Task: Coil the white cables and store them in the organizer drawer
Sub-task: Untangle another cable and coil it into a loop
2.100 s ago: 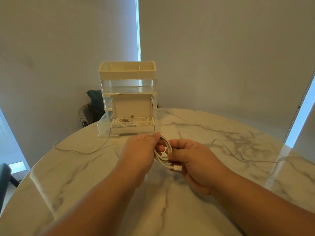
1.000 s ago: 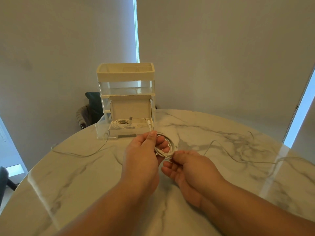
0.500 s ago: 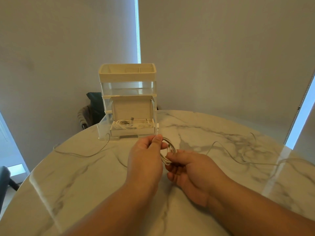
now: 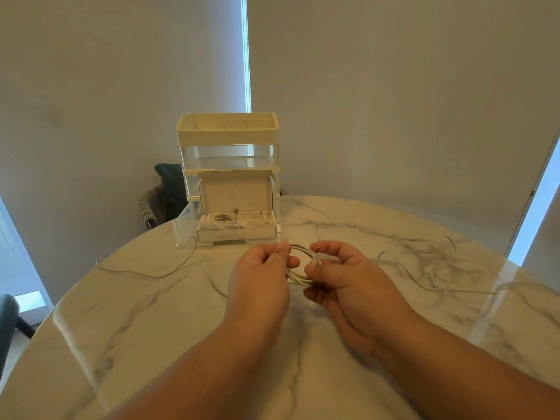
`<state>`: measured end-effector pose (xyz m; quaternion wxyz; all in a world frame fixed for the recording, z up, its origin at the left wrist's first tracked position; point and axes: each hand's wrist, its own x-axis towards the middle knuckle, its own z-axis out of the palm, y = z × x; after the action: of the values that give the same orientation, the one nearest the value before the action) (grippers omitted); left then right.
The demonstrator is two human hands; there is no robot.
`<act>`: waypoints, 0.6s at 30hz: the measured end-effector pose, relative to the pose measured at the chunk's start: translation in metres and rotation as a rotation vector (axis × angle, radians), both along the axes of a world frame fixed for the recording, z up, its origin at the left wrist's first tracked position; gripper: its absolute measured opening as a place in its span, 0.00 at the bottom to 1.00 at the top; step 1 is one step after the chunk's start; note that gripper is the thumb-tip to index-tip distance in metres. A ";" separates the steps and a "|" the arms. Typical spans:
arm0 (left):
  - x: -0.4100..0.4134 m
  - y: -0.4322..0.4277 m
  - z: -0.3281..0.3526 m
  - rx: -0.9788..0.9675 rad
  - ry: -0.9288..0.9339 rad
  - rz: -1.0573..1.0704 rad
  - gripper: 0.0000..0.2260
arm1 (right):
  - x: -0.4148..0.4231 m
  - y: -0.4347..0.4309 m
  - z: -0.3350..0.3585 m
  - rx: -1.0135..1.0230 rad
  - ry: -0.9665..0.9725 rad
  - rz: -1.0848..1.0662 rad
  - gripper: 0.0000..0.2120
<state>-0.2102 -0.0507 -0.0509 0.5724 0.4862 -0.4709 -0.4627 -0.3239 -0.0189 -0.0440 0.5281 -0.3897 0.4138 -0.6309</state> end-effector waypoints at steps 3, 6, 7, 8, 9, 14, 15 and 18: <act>0.002 -0.003 -0.001 0.004 0.019 -0.010 0.10 | -0.002 -0.002 -0.002 -0.001 0.057 -0.063 0.08; 0.001 -0.003 0.000 0.022 0.073 -0.028 0.09 | -0.003 -0.002 -0.002 0.000 0.040 -0.110 0.04; 0.000 -0.003 0.001 0.024 0.082 -0.029 0.10 | -0.004 -0.003 -0.002 -0.002 0.035 -0.127 0.03; 0.000 -0.003 0.001 0.025 0.086 -0.027 0.10 | -0.004 -0.003 -0.002 -0.005 0.030 -0.143 0.02; 0.000 -0.003 0.001 0.026 0.090 -0.022 0.10 | -0.004 -0.003 -0.001 -0.007 0.025 -0.160 0.01; 0.001 -0.005 0.003 0.017 0.147 -0.002 0.11 | -0.002 -0.005 0.000 -0.025 -0.064 -0.211 0.04; 0.001 -0.005 0.004 0.014 0.163 0.001 0.11 | 0.000 -0.005 0.001 -0.021 -0.114 -0.207 0.04; -0.002 -0.002 0.004 0.010 0.211 -0.002 0.10 | 0.004 -0.006 0.002 0.020 -0.284 -0.208 0.03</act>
<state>-0.2123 -0.0532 -0.0468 0.6160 0.4369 -0.4063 -0.5144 -0.3200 -0.0254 -0.0420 0.5170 -0.2465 0.3794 -0.7266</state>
